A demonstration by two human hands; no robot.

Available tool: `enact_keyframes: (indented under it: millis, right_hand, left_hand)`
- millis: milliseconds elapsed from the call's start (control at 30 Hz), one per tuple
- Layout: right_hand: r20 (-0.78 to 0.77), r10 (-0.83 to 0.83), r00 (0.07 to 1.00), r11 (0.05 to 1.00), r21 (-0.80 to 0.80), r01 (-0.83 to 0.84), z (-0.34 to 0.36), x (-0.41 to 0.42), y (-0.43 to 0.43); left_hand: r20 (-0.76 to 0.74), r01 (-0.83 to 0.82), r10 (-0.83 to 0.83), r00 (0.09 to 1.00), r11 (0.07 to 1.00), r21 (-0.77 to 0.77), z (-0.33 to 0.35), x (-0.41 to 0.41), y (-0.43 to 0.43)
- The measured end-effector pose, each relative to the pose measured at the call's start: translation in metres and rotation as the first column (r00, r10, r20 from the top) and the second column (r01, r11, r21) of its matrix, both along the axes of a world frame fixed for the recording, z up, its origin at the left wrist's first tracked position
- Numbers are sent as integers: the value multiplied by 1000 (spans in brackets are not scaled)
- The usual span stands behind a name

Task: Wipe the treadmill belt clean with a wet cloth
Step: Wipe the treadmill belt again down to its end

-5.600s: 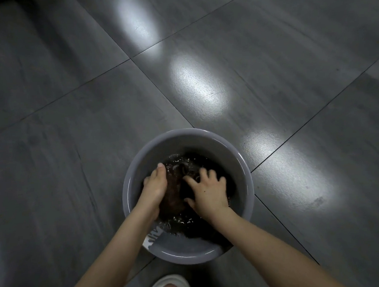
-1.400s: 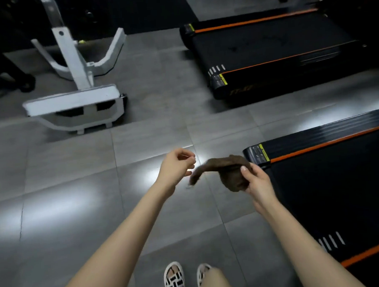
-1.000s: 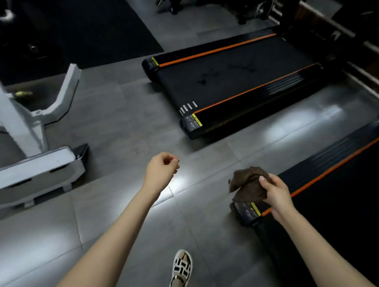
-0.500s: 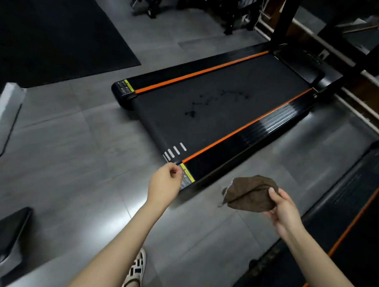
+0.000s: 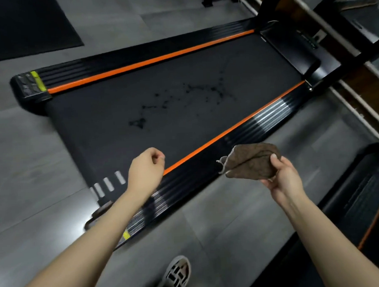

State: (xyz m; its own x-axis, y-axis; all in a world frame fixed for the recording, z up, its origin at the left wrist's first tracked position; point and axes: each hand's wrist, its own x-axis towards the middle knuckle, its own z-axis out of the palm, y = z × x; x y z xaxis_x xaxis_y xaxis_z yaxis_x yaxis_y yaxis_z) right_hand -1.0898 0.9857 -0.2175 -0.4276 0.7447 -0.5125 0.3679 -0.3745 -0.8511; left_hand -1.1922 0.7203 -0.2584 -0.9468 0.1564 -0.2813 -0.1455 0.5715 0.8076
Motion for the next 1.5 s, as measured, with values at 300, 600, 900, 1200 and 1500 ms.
enact_keyframes:
  millis: [300,600,900,1200,1500]
  right_hand:
    - [-53,-22,998,995,91,27,-51,-105,223]
    - [-70,-40,997,999,24,41,-123,-247,431]
    - [-176,-126,976,957,239,167,-191,-368,604]
    - [729,185,658,208,626,-752,-294,-463,745]
    - [890,424,167,-545,398,-738,-383,-490,796]
  left_hand:
    - [-5,7,-7,1000,1000,-26,-79,-82,202]
    - [-61,38,-42,997,997,-61,-158,-209,415]
    - [-107,155,-159,982,987,-46,-219,-298,600]
    - [-217,144,-207,954,951,-274,-294,-383,765]
    - [-184,84,-295,938,705,-704,-363,-398,855]
